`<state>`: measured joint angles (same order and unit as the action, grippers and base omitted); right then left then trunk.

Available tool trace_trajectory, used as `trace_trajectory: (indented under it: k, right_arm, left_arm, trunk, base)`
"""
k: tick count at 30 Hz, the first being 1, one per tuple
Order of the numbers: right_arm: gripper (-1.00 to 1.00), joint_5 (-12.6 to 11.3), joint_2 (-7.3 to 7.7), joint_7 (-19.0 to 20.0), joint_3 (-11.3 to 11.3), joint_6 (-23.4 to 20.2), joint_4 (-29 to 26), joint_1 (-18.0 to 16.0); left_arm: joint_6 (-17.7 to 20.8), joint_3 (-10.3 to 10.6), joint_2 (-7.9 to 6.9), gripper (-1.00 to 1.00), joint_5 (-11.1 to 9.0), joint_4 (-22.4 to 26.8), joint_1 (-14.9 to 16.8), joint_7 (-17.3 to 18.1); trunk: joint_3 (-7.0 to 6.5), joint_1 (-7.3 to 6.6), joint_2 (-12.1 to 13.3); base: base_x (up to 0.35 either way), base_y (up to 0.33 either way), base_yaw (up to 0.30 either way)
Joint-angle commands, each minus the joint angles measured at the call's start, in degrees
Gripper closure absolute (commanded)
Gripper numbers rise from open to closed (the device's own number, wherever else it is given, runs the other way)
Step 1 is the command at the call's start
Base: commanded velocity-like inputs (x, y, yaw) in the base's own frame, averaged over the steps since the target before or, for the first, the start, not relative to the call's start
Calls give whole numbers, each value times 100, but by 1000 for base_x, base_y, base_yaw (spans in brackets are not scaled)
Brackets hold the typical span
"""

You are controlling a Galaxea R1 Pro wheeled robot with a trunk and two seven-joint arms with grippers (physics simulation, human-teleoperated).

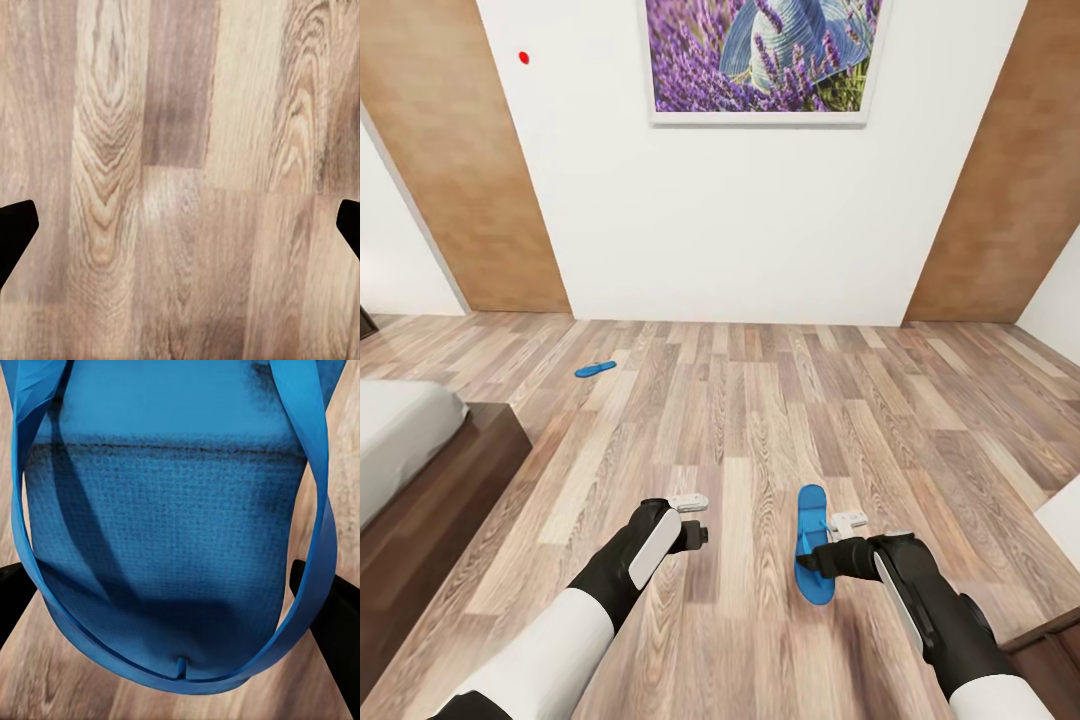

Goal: In the bedroom, move the book from the bed onto either nightstand, and place the two sandals side by side next to the bed.

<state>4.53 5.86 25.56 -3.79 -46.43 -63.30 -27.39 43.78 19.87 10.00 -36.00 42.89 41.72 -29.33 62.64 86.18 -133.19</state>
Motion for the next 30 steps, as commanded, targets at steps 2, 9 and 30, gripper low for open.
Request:
trace_trajectory:
  k: [2, 9, 30]
  right_arm:
    - [100, 48, 5, 37, -7, -16, -7, -3]
    - [100, 48, 10, 43, -7, -16, -7, -3]
    - [100, 48, 6, 46, -7, -20, -7, -3]
  left_arm:
    - [8, 8, 0, -100, -56, 7, 5, -55]
    - [8, 8, 0, -100, -56, 7, 4, -56]
    - [8, 8, 0, -100, -56, 8, 3, -56]
  trunk:
    - [5, 0, -2]
    - [5, 0, -2]
    - [5, 0, -2]
  base:
    - [76, 0, 0]
    - [76, 0, 0]
    - [76, 0, 0]
